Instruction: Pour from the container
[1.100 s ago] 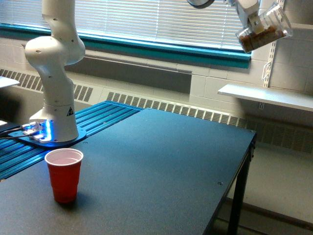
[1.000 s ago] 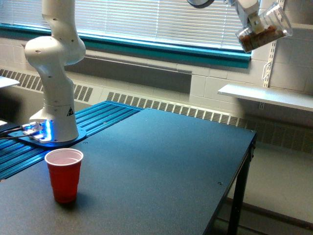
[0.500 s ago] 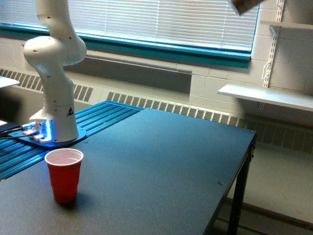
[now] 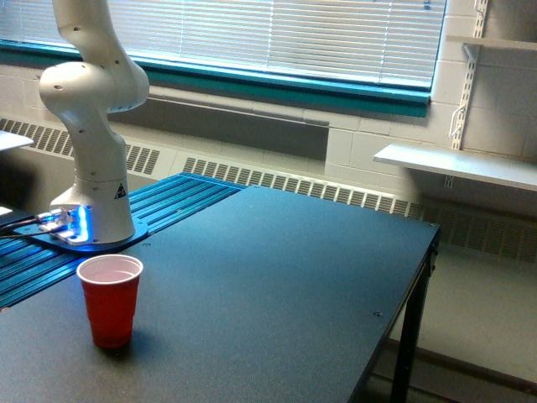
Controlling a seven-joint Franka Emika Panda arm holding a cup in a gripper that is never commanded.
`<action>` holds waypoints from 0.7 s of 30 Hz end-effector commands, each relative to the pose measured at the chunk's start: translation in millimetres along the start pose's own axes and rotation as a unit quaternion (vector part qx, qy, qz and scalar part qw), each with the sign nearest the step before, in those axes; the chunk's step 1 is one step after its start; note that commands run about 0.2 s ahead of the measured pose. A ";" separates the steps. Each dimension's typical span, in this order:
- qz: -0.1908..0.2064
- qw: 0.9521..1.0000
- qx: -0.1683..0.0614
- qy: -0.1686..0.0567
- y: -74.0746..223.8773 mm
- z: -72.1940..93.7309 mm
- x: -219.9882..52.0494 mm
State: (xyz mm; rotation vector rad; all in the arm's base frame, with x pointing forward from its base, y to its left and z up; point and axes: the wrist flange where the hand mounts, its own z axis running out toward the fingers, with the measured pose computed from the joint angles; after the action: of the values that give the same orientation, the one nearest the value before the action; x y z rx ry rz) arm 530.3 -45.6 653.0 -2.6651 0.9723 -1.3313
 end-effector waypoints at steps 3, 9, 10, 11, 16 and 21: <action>0.051 0.998 -0.041 0.003 47.5 10.9 -7.2; 0.073 0.995 -0.064 0.010 78.9 9.4 -14.5; 0.076 0.995 -0.068 0.011 84.4 8.7 -15.8; 0.080 0.994 -0.072 0.011 90.1 8.0 -17.3; 0.092 0.991 -0.097 0.015 120.1 3.2 -28.0; 0.103 0.987 -0.120 0.011 153.4 -2.7 -42.0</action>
State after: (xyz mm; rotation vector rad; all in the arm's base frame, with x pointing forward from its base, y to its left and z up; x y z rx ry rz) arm 454.0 -127.6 589.3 -2.6820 1.3296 -1.2812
